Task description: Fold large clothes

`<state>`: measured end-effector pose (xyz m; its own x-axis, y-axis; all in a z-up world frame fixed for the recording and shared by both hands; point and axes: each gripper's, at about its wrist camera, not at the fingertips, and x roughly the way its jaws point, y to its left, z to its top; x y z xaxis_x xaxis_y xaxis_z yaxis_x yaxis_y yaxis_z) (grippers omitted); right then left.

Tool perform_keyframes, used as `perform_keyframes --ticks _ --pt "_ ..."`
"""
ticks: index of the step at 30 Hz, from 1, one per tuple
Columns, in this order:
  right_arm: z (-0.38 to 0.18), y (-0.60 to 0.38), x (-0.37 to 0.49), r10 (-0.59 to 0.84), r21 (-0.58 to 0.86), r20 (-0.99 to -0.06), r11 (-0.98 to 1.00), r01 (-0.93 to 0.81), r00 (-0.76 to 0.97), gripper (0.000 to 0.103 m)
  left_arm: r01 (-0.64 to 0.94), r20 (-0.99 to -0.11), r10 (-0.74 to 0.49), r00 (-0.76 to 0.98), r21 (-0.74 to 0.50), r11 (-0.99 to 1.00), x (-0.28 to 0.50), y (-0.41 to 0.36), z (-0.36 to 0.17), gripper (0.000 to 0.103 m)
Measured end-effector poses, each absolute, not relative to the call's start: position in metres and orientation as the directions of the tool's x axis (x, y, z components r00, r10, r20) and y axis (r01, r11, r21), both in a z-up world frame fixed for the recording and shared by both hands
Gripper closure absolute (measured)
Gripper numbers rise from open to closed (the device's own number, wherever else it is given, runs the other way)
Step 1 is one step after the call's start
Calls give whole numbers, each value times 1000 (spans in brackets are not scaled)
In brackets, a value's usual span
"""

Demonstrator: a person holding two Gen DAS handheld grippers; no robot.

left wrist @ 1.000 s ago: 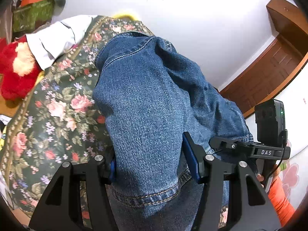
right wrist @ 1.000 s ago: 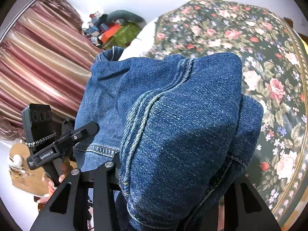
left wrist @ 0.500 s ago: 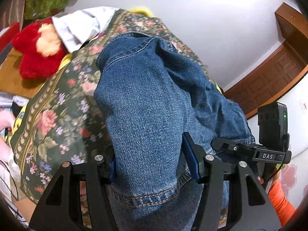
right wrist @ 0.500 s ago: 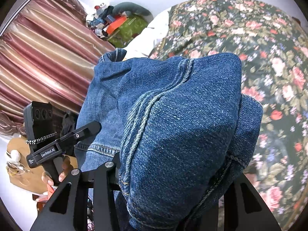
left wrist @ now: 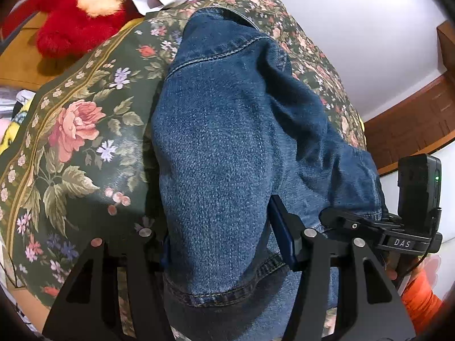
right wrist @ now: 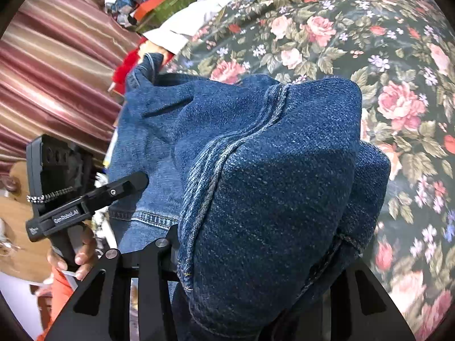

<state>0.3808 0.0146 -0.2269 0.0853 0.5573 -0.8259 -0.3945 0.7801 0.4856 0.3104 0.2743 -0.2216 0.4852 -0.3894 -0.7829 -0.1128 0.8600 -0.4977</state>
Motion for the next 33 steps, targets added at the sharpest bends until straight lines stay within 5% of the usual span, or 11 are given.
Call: perform_keyframes --ticks 8,13,19,21,23,27,33 --pt "-240 4 394 548 507 -836 778 -371 6 46 -138 -785 -361 504 -486 863 301 274 -227 37" --pt "-219 -26 387 558 516 -830 775 -365 11 45 -119 -811 -135 569 -244 963 279 254 -187 38" --pt "-167 -41 349 448 286 -861 817 -500 240 44 -57 -764 -50 643 -113 992 248 232 -146 37" --pt "-154 -44 335 433 219 -844 817 -533 316 32 -30 -761 -42 648 -80 996 245 221 -147 37" --pt "-145 -39 318 441 182 -829 793 -581 343 15 0 -766 -36 642 -48 999 243 206 -152 30" --pt "-158 -22 298 417 133 -854 751 -647 310 14 26 -809 12 588 34 999 235 185 -183 29" --pt "-201 -29 296 354 129 -905 757 -640 236 14 -24 -821 61 568 58 998 213 195 -203 9"
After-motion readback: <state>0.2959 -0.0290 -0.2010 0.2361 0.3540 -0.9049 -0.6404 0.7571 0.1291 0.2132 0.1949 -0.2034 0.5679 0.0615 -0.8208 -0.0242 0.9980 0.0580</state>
